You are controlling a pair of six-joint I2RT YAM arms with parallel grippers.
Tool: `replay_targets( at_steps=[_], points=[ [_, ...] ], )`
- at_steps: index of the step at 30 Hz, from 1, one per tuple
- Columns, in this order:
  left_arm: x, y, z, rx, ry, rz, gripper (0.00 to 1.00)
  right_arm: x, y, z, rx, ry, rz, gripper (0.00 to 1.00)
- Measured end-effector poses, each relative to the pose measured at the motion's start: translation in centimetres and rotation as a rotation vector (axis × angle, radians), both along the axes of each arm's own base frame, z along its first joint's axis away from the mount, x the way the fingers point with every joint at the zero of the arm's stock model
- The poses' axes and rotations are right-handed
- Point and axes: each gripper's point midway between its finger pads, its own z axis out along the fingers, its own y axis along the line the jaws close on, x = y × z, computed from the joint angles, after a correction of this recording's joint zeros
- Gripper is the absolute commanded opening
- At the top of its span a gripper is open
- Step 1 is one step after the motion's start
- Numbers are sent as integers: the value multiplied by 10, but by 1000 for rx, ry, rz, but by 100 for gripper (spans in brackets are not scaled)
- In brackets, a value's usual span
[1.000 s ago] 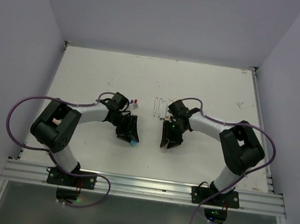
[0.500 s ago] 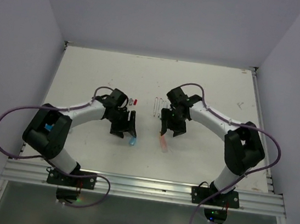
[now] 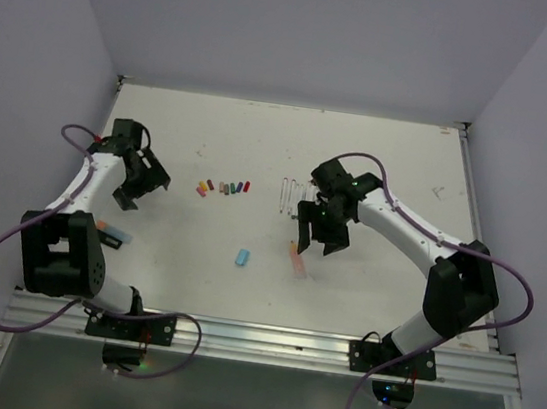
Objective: Open the pen caps
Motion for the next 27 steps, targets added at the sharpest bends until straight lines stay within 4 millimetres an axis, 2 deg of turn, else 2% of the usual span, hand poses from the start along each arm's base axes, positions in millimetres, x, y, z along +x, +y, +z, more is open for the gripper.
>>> replay_targets(
  at_steps=[3, 10, 14, 18, 27],
  points=[
    [-3, 28, -2, 34, 12, 89, 86, -8, 4, 2, 23, 31, 19, 67],
    [-8, 59, -3, 100, 16, 202, 83, -18, 9, 8, 43, 67, 52, 66],
    [-31, 78, -16, 126, 52, 294, 81, -16, 11, 15, 47, 60, 68, 65],
    [-55, 97, -26, 155, 96, 391, 80, -16, 12, 14, 44, 69, 73, 65],
    [-56, 106, -30, 177, 93, 442, 79, -16, 13, 10, 39, 83, 73, 64]
  ],
)
